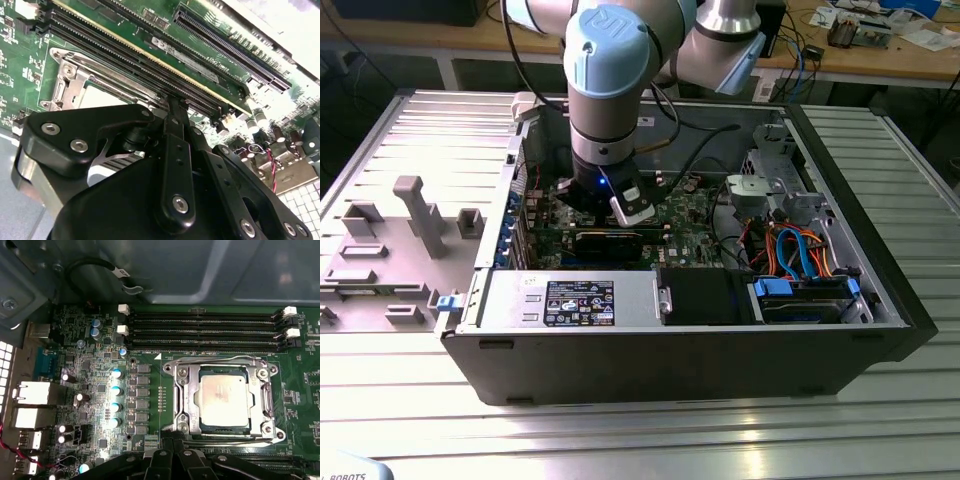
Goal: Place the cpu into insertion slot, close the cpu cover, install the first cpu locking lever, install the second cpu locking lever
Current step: 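Install the second cpu locking lever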
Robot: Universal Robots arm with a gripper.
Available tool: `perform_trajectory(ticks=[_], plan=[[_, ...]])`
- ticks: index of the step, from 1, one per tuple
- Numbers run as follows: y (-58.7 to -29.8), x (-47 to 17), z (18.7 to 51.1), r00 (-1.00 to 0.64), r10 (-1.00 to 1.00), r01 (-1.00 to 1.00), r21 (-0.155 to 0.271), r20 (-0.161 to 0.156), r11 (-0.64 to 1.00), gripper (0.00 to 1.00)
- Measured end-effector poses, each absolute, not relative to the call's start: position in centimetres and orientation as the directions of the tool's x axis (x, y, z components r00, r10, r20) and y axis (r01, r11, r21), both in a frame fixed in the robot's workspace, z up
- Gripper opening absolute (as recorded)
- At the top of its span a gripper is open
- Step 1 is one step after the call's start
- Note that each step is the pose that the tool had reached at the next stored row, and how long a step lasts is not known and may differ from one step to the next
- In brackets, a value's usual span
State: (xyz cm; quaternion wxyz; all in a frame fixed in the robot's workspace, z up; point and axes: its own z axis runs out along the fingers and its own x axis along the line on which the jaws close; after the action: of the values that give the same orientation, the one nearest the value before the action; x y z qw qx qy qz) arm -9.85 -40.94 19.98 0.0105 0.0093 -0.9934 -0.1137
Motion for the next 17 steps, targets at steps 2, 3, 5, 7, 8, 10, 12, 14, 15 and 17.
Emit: perform_trajectory(ticks=[2,3,5,7,8,10,12,14,15,17], plan=[[-40.9,-10.0,19.9,-1.0,-0.021,-0.016,0.23,0.019,0.973,0.11],[-40.8,-10.0,19.9,-1.0,-0.021,-0.016,0.232,0.019,0.973,0.11],[-40.7,-10.1,19.8,-1.0,-0.021,-0.016,0.234,0.019,0.972,0.11],[-40.6,-10.1,19.8,-1.0,-0.021,-0.016,0.235,0.019,0.972,0.11],[-40.6,-10.1,19.8,-1.0,-0.021,-0.016,0.235,0.019,0.972,0.11],[-40.5,-10.2,19.8,-1.0,-0.021,-0.016,0.234,0.019,0.972,0.11],[-40.5,-10.3,20.0,-1.0,-0.021,-0.016,0.234,0.018,0.972,0.11],[-40.5,-10.5,20.4,-1.0,-0.021,-0.016,0.234,0.019,0.972,0.11],[-40.5,-10.5,20.7,-1.0,-0.02,-0.016,0.234,0.019,0.972,0.11],[-40.5,-10.6,21.3,-1.0,-0.02,-0.016,0.234,0.019,0.972,0.11]])
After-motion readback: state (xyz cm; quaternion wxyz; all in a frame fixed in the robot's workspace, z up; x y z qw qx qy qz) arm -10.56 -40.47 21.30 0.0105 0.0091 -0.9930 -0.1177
